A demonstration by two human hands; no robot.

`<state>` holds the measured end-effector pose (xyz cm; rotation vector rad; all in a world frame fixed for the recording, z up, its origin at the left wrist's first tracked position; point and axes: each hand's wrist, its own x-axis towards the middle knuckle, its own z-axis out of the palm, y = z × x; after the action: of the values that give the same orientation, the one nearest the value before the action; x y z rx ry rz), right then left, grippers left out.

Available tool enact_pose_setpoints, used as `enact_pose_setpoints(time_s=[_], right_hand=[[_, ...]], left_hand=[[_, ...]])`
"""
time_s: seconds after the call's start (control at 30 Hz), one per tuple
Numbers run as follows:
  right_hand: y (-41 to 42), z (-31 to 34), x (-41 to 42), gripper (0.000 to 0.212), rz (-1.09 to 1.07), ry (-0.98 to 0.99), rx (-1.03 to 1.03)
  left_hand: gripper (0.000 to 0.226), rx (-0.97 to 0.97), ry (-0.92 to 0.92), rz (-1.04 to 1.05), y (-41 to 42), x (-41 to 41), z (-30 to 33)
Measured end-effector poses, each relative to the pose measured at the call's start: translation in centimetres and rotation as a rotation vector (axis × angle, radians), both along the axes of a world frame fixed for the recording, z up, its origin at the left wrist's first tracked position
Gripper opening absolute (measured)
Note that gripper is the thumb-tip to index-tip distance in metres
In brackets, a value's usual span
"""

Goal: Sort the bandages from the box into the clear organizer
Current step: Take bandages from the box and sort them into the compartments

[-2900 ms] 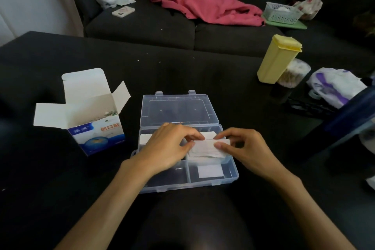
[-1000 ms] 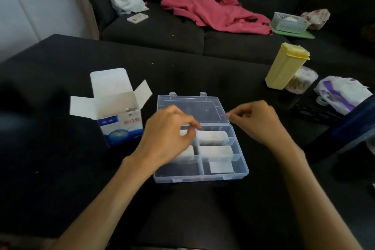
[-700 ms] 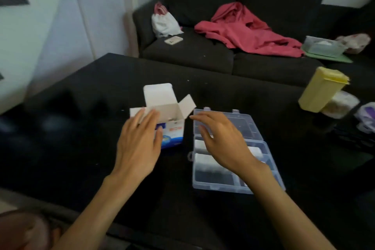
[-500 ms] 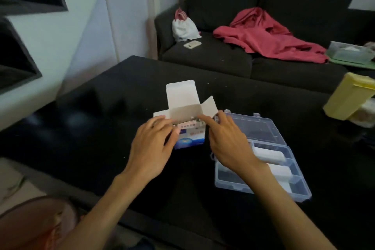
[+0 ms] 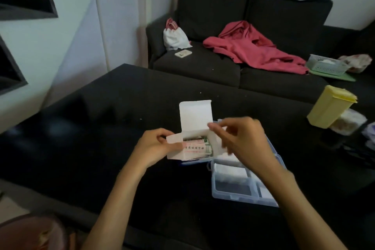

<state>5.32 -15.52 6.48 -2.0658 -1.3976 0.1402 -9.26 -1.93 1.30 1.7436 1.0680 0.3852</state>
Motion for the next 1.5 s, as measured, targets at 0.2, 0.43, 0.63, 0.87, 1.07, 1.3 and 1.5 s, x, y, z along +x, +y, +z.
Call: enact_pose_setpoints(time_s=[0.2, 0.43, 0.63, 0.87, 1.07, 1.3, 1.5], right_hand=[[5.2, -1.2, -0.6, 0.026, 0.133, -0.406, -0.383], [7.5, -0.9, -0.1, 0.037, 0.199, -0.545, -0.576], [8.0, -2.1, 0.0, 0.03, 0.231, -0.589, -0.59], [8.8, -2.2, 1.2, 0.031, 0.246, -0.474, -0.686], [9.1, -2.3, 2.1, 0.024, 0.213, -0.489, -0.596], [7.8, -2.4, 2.1, 0.032, 0.252, -0.668, -0.392], [5.8, -2.6, 2.6, 0.031, 0.205, -0.691, -0.148]], left_hand=[[0.026, 0.094, -0.131, 0.165, 0.3, 1.0, -0.6], [0.038, -0.238, -0.271, 0.124, 0.3, 1.1, -0.3], [0.03, -0.148, -0.3, 0.102, 0.2, 1.3, -0.5], [0.03, -0.009, -0.375, 0.356, -1.6, 4.0, -2.4], [0.029, -0.079, -0.39, 0.478, -1.8, 5.4, -2.9], [0.022, -0.052, -0.386, 0.433, -0.8, 4.9, -2.7], [0.026, -0.149, -0.294, 0.098, 1.9, 1.4, -0.2]])
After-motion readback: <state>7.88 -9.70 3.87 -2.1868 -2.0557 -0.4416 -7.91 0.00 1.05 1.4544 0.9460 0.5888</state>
